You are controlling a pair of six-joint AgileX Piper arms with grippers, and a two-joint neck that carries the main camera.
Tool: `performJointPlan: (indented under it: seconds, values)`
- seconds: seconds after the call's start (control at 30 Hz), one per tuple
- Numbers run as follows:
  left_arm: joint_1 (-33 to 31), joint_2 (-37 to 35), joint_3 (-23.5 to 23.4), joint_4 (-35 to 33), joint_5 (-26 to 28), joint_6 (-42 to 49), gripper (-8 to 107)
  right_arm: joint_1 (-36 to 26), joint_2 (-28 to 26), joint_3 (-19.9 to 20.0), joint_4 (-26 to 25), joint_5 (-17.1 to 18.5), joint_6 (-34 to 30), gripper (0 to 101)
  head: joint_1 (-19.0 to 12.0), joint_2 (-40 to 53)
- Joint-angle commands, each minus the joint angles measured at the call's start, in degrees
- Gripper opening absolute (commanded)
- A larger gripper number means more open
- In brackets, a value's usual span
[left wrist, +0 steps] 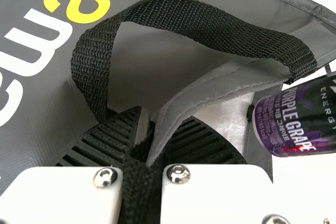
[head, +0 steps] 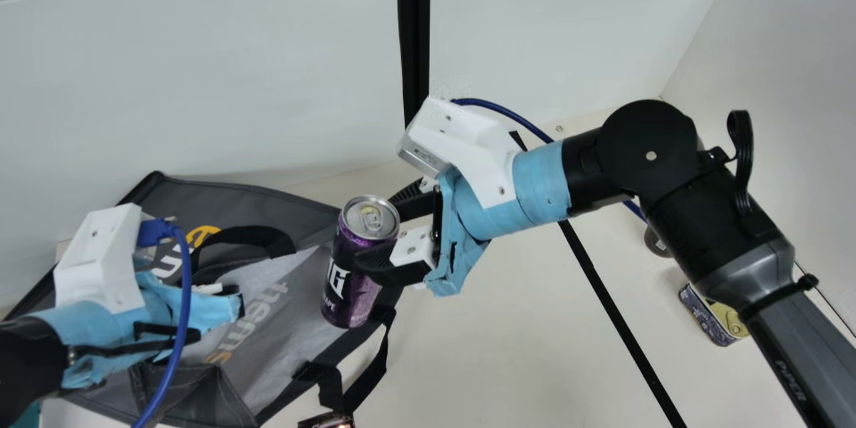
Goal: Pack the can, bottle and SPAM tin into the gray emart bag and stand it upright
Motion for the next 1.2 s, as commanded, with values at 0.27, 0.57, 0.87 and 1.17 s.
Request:
performJointPlan:
  seconds: [0.27, 0.57, 0.87, 1.17]
  values:
    - [0.0, 0.0, 0.0, 0.0, 0.0, 0.0, -8, 1.6, 1.2, -1.8, -0.3, 0.0, 1.5, 0, -1.3, -0.1]
    - [0.0, 0.0, 0.0, 0.0, 0.0, 0.0, -8, 3.5, 1.7, -2.4, -0.9, 0.0, 2.6, 0, -1.3, -0.1]
    - [0.0, 0.0, 0.0, 0.0, 0.0, 0.0, -8, 4.3, 2.6, -3.2, -1.6, 0.0, 2.2, 0, -1.3, -0.1]
    - [0.0, 0.0, 0.0, 0.0, 0.0, 0.0, -8, 5.9, 3.3, -1.7, -1.9, -2.1, 0.6, 0, -1.3, -0.1]
